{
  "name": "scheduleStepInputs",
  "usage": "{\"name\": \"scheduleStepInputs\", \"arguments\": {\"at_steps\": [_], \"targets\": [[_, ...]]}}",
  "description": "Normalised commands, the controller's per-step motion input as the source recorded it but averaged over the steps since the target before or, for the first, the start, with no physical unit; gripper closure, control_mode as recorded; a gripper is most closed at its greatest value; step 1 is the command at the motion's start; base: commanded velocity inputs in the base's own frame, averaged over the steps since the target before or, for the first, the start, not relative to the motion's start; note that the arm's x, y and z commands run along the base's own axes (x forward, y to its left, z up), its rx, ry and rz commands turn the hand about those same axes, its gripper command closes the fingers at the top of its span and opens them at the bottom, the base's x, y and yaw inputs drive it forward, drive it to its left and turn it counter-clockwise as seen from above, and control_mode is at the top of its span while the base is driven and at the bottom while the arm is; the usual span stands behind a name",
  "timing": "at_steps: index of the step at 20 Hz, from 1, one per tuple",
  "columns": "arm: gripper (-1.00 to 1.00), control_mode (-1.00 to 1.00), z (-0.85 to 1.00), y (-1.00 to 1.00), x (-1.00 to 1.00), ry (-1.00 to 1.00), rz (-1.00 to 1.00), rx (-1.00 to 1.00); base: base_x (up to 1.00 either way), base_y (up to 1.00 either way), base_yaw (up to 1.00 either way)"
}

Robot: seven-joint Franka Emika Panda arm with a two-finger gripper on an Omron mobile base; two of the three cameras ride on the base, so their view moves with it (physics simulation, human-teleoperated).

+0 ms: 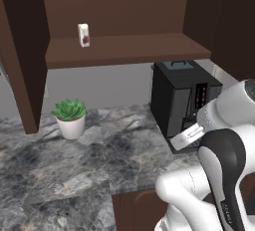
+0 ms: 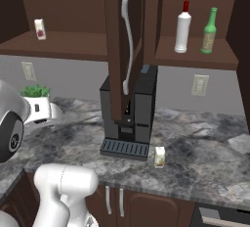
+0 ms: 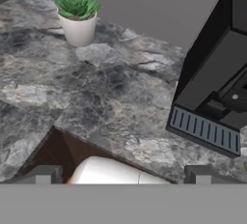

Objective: Sort all alcoholic drinks to one cabinet, and non-alcoholic drinks to the other.

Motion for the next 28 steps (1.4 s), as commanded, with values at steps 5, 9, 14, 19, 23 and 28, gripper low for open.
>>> {"name": "scheduleStepInputs", "arguments": {"at_steps": [5, 9, 14, 19, 23, 28], "targets": [[-1.00, -1.00, -0.15, -0.20, -0.25, 0.01, 0.00, 0.00, 0.00, 0.00, 0.00], [-1.00, -1.00, -0.17, -0.19, -0.26, 0.00, 0.00, 0.00, 0.00, 0.00, 0.00], [-1.00, -1.00, -0.13, -0.20, -0.22, 0.00, 0.00, 0.00, 0.00, 0.00, 0.00], [-1.00, -1.00, -0.12, -0.24, -0.12, 0.00, 0.00, 0.00, 0.00, 0.00, 0.00], [-1.00, -1.00, -0.13, -0.23, -0.13, 0.00, 0.00, 0.00, 0.00, 0.00, 0.00], [-1.00, -1.00, -0.16, -0.18, -0.16, 0.00, 0.00, 0.00, 0.00, 0.00, 0.00]]}}
